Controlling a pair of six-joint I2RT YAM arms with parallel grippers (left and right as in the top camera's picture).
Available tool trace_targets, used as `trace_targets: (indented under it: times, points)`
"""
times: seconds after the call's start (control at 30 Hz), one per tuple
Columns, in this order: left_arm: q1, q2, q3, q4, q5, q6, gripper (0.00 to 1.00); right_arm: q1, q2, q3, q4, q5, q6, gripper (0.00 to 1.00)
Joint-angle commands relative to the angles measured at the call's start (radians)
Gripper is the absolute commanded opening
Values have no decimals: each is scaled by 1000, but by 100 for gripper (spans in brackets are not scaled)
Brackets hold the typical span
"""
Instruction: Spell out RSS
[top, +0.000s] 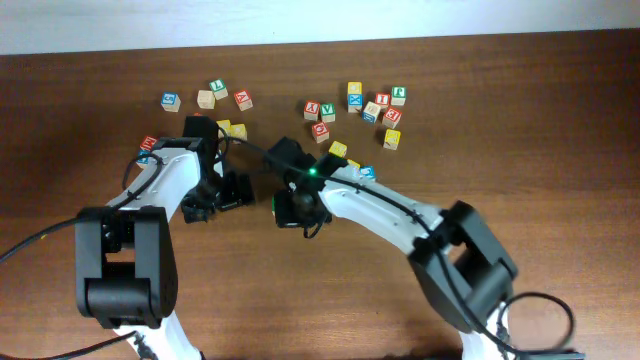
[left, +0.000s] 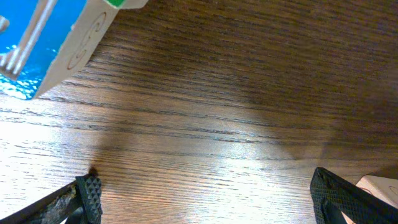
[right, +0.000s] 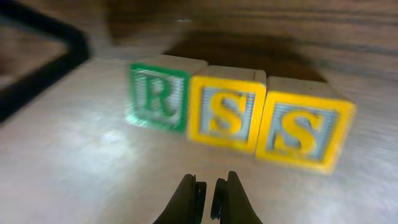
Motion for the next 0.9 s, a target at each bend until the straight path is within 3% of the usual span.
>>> trace_targets:
  times: [0.0,0.23,0.37,0.57,0.83,0.87]
  points:
    - [9,15,-13,9,-6,1,99,-48,-107,27,-37,-14,0,4]
    - [9,15,-13,9,-7,1,99,-235,-128,26,-202,-3,-126,4]
    - [9,15,-13,8,-7,1,99,-288,-125,4,-215,-3,-138,4]
    - [9,15,-13,34,6,0,99,-259,-125,-89,-119,-9,-130,4]
    - [6,15,-13,43,274,2,99,-188,-124,-151,-37,-33,-126,4]
    - [2,15,-13,43,272,2,93,-171,-121,-153,-19,-33,-111,4]
